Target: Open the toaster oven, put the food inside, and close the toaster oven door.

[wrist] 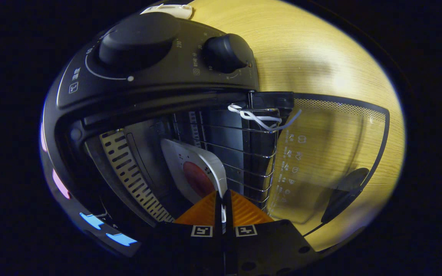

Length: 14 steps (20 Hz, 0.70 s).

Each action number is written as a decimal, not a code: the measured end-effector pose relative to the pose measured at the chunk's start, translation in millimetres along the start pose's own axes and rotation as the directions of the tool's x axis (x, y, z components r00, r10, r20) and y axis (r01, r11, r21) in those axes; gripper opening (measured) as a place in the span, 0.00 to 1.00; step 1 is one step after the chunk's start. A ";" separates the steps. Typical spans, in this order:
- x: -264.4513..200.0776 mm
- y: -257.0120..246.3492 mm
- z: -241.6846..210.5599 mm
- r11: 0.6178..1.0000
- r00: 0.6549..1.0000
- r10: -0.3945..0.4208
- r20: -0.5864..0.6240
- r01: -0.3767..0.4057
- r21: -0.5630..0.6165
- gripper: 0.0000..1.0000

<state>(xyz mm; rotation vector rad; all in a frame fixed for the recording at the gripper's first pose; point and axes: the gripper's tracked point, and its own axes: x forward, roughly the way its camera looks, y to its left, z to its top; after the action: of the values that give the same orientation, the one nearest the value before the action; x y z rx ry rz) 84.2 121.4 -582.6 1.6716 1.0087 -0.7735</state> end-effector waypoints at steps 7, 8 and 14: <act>-24.7 -3.8 -3.2 0.997 0.999 0.019 -0.031 -0.021 -0.078 0.30; -35.9 -5.4 -8.0 0.995 0.999 0.020 -0.049 -0.025 -0.096 0.44; -100.7 -22.4 -16.2 0.919 0.996 0.019 -0.082 -0.049 -0.391 0.99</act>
<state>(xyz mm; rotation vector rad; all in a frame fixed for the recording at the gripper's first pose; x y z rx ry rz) 19.4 114.5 -501.0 1.3721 1.1034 -0.4477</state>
